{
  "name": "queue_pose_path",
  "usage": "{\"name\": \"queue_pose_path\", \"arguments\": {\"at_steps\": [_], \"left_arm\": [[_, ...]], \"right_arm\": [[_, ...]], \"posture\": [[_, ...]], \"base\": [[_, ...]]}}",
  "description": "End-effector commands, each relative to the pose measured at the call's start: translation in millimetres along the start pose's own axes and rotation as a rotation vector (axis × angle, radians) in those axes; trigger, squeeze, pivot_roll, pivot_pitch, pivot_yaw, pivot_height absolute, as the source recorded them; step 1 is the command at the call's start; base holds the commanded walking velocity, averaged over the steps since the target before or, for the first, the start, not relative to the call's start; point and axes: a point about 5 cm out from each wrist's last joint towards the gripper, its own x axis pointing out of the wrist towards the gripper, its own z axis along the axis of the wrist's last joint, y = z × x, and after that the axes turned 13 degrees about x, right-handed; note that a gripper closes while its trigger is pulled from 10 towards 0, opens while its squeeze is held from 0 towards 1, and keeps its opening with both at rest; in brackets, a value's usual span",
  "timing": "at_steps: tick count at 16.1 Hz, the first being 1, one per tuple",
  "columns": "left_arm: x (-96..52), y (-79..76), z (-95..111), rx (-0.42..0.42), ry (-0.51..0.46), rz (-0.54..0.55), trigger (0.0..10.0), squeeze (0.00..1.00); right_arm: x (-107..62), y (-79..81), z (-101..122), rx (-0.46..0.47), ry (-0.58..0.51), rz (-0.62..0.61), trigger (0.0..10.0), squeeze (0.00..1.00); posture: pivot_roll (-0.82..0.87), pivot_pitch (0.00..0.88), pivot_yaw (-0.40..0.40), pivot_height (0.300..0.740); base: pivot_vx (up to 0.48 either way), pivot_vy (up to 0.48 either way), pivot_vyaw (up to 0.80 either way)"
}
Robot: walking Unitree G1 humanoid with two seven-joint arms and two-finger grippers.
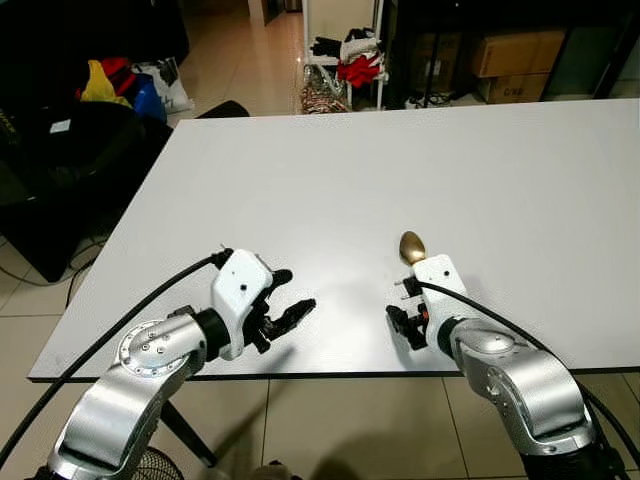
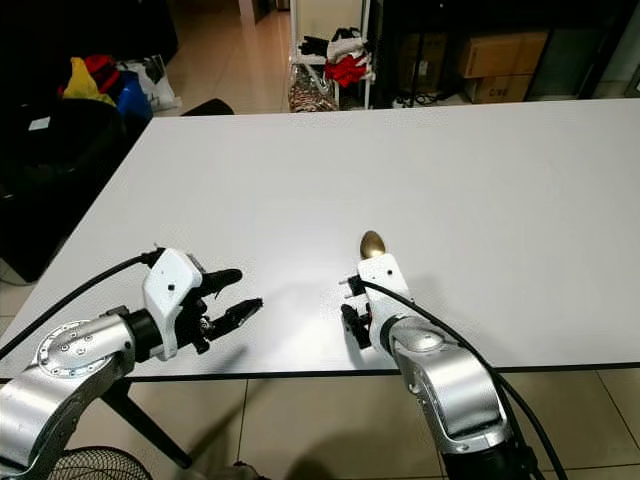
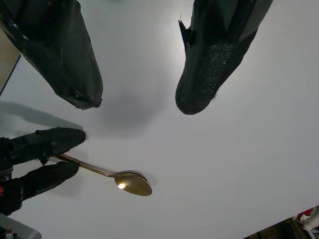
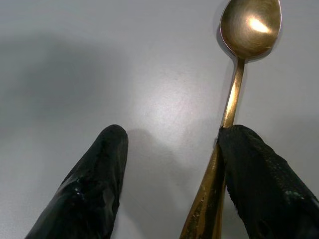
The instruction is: Setting the table
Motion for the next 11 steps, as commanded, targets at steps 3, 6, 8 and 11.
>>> {"name": "queue_pose_path", "arguments": {"at_steps": [3,6,8,11], "left_arm": [[-0.1,7.8,2,0.016,-0.017,0.046,10.0,0.00],[2.0,18.3,14,-0.047,-0.099,0.187,10.0,0.00],[3.8,21.5,16,-0.065,-0.107,0.296,10.0,0.00],[-3.8,24.6,12,-0.086,-0.102,0.490,10.0,0.00]], "right_arm": [[-5.0,-0.1,20,0.064,-0.166,0.012,10.0,0.00],[-27.0,-1.4,58,0.073,-0.483,0.007,10.0,0.00],[-38.4,2.6,59,0.101,-0.573,0.060,10.0,0.00],[-52.1,-3.2,44,0.175,-0.633,0.045,10.0,0.00]], "posture": [[0.13,0.000,0.096,0.727],[0.12,0.000,0.102,0.727],[0.12,0.000,0.109,0.727],[0.12,0.000,0.096,0.727]], "base": [[0.000,0.000,0.00],[0.000,0.000,0.00],[0.000,0.000,0.00],[0.000,0.000,0.00]]}}
